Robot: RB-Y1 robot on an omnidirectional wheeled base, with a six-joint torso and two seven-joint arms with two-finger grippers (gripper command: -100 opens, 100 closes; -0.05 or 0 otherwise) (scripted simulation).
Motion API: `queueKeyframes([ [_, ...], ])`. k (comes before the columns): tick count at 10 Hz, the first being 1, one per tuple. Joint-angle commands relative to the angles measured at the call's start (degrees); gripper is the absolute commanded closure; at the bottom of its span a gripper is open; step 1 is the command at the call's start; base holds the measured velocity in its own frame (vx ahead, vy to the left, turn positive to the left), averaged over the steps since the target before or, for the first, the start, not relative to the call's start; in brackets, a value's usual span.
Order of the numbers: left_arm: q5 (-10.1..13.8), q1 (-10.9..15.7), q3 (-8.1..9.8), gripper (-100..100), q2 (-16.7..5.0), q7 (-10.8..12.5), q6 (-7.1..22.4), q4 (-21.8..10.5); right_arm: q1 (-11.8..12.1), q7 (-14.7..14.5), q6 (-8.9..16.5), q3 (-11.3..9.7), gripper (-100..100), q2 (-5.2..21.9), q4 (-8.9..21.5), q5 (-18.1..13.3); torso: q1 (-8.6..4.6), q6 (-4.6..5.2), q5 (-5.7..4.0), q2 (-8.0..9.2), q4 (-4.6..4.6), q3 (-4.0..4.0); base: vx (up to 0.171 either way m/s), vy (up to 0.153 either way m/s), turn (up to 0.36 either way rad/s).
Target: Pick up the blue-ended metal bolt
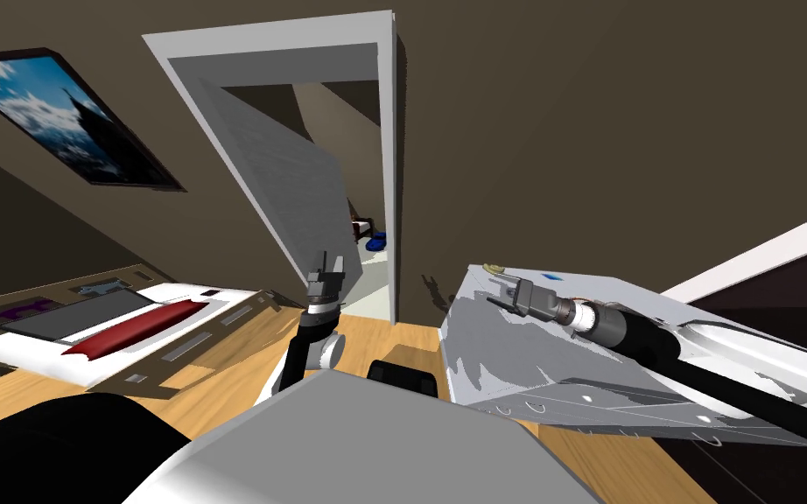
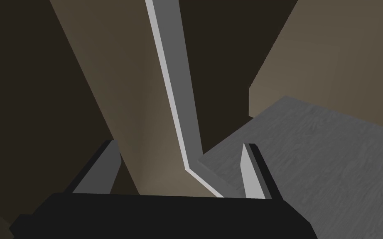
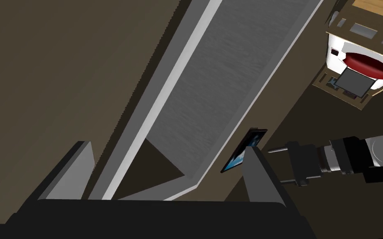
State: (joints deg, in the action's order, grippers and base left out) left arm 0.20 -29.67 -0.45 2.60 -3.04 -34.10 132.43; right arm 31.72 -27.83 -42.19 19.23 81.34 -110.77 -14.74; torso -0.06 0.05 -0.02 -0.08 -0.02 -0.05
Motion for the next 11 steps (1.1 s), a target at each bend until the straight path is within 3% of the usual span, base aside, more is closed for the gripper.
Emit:
queueKeyframes([
  [1, 0.0, 0.0, 0.00, 0, 0.0, 0.0, 0.0, 0.0, 0.4, 0.2, -0.1, 0.0, -100, 2.9, 0.8, -0.7, 0.00, 0.00, 0.00, 0.00, 0.00, 0.00, 0.042, -0.020, -0.009],
  [2, 0.0, 0.0, 0.00, 0, 0.0, 0.0, 0.0, 0.0, 0.4, 0.2, -0.1, 0.0, -100, 3.6, 0.8, -0.7, -0.03, -0.01, -0.01, -0.01, -0.01, -0.01, 0.020, -0.014, 0.005],
  [5, 0.0, 0.0, 0.00, 0, 0.0, 0.0, 0.0, 0.0, 2.7, 1.0, -0.8, 0.3, -100, 9.4, 4.7, -3.9, -0.03, -0.01, -0.01, -0.02, -0.01, -0.01, 0.048, -0.025, -0.019],
  [7, 0.0, 0.0, 0.00, 0, 0.0, 0.0, 0.0, 0.0, 2.7, 1.0, -0.8, 0.3, -100, 12.0, 4.7, -3.9, -0.08, -0.02, -0.03, -0.07, -0.02, -0.05, 0.040, -0.024, -0.003],
  [8, 0.0, 0.0, 0.00, 0, 0.0, 0.0, 0.0, 0.0, 3.9, 1.6, -1.1, 0.4, -100, 14.1, 6.7, -5.4, -0.02, -0.01, -0.02, 0.01, -0.01, 0.00, 0.043, -0.029, -0.036],
  [11, 0.0, 0.0, 0.00, 0, 0.0, 0.0, 0.0, 0.0, 5.1, 2.2, -1.3, 0.4, -100, 18.8, 8.6, -7.0, -0.13, 0.01, -0.04, -0.04, -0.01, -0.02, 0.049, -0.037, -0.028],
])
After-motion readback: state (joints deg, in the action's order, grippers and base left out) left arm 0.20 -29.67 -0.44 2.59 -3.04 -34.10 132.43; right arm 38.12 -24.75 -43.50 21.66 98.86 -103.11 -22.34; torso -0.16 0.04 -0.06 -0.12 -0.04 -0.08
